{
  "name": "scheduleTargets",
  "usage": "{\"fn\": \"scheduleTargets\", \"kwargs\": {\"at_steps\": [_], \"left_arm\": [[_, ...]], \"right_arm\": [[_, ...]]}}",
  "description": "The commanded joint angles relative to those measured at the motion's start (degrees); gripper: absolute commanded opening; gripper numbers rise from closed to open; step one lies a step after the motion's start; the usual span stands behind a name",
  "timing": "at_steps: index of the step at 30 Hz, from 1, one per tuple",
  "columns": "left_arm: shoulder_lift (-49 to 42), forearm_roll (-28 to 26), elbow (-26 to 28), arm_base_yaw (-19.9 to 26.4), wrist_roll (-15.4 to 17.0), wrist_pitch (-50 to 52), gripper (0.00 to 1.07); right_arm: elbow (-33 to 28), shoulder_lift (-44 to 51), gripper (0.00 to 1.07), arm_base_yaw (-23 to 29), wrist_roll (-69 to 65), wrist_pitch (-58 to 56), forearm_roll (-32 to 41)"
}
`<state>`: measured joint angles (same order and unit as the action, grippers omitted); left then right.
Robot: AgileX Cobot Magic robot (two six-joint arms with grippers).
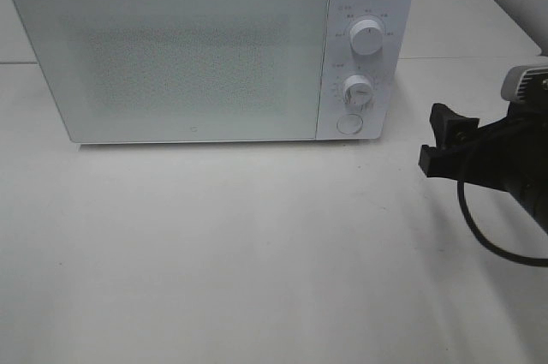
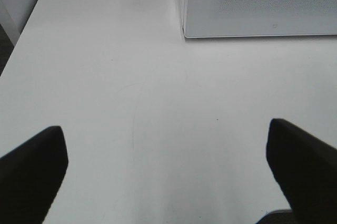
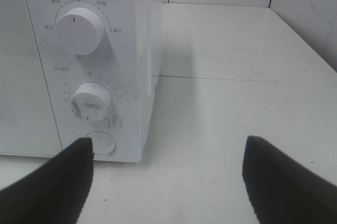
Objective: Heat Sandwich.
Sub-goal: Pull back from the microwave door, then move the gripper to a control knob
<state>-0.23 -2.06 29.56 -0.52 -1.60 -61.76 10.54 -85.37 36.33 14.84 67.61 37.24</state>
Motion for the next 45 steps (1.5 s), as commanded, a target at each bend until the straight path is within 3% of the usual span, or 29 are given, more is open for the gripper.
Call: {"fn": "scheduleTargets", "kwargs": {"at_steps": [1, 7, 15, 36, 45], "left_arm": [[-1.1, -0.1, 0.0, -0.2, 0.3, 0.6, 0.98], [-1.1, -0.1, 0.0, -0.2, 0.3, 0.6, 0.98], [-1.1, -0.1, 0.0, -0.2, 0.3, 0.6, 0.98], [-1.1, -0.1, 0.0, -0.2, 0.3, 0.6, 0.98], [-1.1, -0.1, 0.0, -0.2, 0.3, 0.6, 0.98]], "right_arm": [[1.3, -2.4, 0.75, 4.3, 1.0, 3.0, 4.8], [5.3, -7.6, 0.75, 10.6, 2.1, 3.2, 9.8], [8.2, -11.2, 0.75, 15.0, 5.4, 3.0, 15.4], [9.2, -11.6, 0.75, 15.2, 4.7, 2.6, 15.9], [14.0, -17.7, 0.75, 15.1, 4.9, 3.0, 15.3]]}}
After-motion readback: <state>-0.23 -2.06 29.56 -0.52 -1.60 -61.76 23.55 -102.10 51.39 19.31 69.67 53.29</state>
